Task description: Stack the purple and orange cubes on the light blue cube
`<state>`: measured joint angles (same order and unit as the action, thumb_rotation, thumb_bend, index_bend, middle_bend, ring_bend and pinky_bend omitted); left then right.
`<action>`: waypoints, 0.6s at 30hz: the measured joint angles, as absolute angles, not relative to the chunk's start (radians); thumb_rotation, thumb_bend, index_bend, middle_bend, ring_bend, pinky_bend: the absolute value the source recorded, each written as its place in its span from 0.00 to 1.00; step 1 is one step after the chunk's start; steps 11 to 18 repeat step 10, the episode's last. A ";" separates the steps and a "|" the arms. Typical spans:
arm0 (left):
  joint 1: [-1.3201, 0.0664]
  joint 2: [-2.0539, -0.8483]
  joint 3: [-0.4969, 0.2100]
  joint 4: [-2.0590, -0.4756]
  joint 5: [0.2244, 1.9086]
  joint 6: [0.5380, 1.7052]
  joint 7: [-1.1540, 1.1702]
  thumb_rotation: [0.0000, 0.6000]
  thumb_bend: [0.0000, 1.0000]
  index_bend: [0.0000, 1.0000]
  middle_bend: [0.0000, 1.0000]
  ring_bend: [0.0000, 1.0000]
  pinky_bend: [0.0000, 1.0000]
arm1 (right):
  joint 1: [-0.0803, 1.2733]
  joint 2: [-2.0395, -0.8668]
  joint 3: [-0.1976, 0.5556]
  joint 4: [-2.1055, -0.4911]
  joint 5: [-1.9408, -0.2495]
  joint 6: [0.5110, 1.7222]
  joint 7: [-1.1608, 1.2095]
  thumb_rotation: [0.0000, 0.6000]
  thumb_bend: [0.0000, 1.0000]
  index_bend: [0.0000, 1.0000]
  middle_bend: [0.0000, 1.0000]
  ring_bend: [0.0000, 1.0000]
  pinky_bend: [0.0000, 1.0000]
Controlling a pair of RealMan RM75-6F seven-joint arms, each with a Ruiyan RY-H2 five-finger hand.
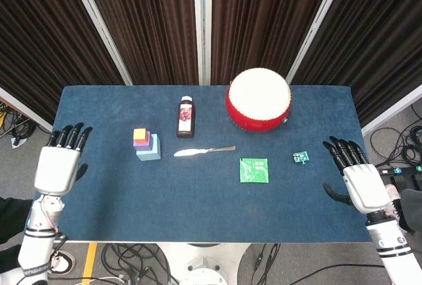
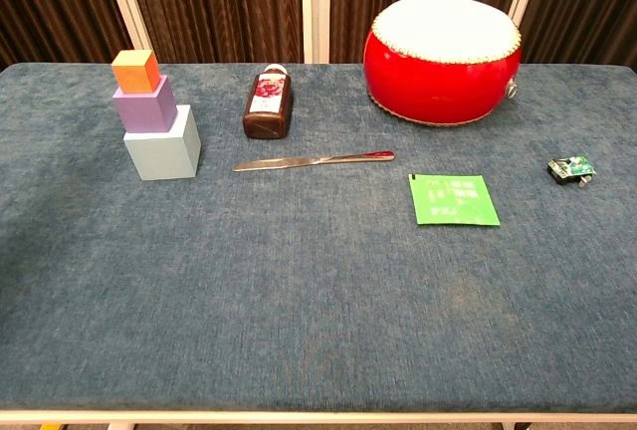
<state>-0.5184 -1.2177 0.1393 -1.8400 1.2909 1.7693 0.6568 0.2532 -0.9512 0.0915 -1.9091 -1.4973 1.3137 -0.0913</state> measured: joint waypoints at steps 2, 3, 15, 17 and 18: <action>-0.466 -1.235 0.155 -1.819 1.309 1.792 0.638 1.00 0.13 0.26 0.29 0.23 0.31 | 0.255 -0.955 0.090 -1.909 -1.500 1.312 -0.097 1.00 0.20 0.00 0.00 0.00 0.00; -0.446 -1.242 0.160 -1.811 1.314 1.800 0.628 1.00 0.13 0.26 0.29 0.23 0.31 | 0.255 -0.956 0.089 -1.909 -1.501 1.312 -0.100 1.00 0.20 0.00 0.00 0.00 0.00; -0.332 -1.281 0.162 -1.777 1.343 1.819 0.535 1.00 0.13 0.26 0.29 0.23 0.31 | 0.256 -0.963 0.087 -1.915 -1.502 1.313 -0.120 1.00 0.20 0.00 0.00 0.00 0.00; -0.332 -1.281 0.162 -1.777 1.343 1.819 0.535 1.00 0.13 0.26 0.29 0.23 0.31 | 0.256 -0.963 0.087 -1.915 -1.502 1.313 -0.120 1.00 0.20 0.00 0.00 0.00 0.00; -0.332 -1.281 0.162 -1.777 1.343 1.819 0.535 1.00 0.13 0.26 0.29 0.23 0.31 | 0.256 -0.963 0.087 -1.915 -1.502 1.313 -0.120 1.00 0.20 0.00 0.00 0.00 0.00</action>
